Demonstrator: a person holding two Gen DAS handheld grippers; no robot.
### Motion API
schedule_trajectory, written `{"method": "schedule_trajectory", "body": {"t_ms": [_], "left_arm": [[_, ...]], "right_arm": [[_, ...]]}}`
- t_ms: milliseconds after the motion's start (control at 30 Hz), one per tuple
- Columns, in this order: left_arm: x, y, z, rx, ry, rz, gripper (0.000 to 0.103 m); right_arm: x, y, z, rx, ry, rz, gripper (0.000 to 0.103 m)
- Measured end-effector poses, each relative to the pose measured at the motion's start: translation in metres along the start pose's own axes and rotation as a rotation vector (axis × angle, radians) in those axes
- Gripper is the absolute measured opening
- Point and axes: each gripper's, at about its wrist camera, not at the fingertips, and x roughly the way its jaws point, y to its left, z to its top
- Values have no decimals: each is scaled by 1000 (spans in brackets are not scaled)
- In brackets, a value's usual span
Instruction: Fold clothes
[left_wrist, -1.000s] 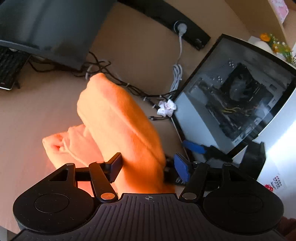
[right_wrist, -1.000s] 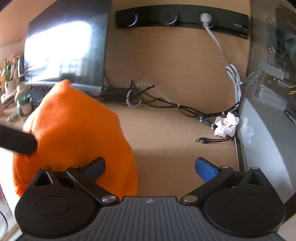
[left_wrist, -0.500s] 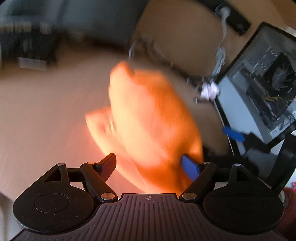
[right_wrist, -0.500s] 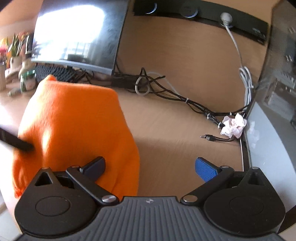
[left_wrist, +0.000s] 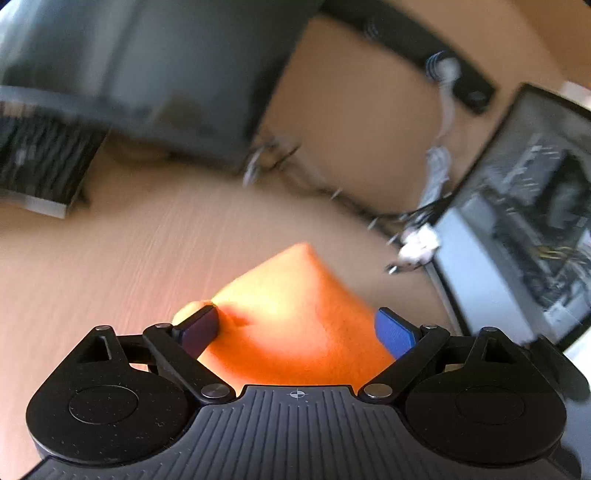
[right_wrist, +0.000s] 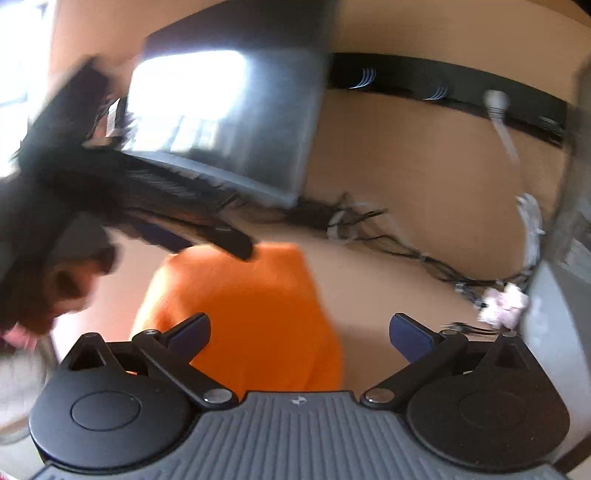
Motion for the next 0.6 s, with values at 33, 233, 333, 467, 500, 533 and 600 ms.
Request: {"method": "schedule_trajectory", "body": {"t_ms": [33,233,333,467,500,533,600], "left_arm": [[5,8,-2,-28,22,8,95],[5,21,-12,-51,46,-4,98],[5,20,-14,-36,47,0,100],[6,17,-16,-26,48,8,100],[-1,16,-16,-40,37,13,100],[-8,14,-15,-53,27,17,100],[-21,11,-14,-81,6,27,100]], "right_arm": [[6,9,-4,-41,26,-6,103],[25,8,-18,5,104,24,103],[29,4,-20,20,113,38,103],[28,2,-21,25,117,51,103],[26,-1,-21,31,119,58,103],[23,-5,-19,51,120,76,103],[15,-21,-14,131,115,137,103]]}}
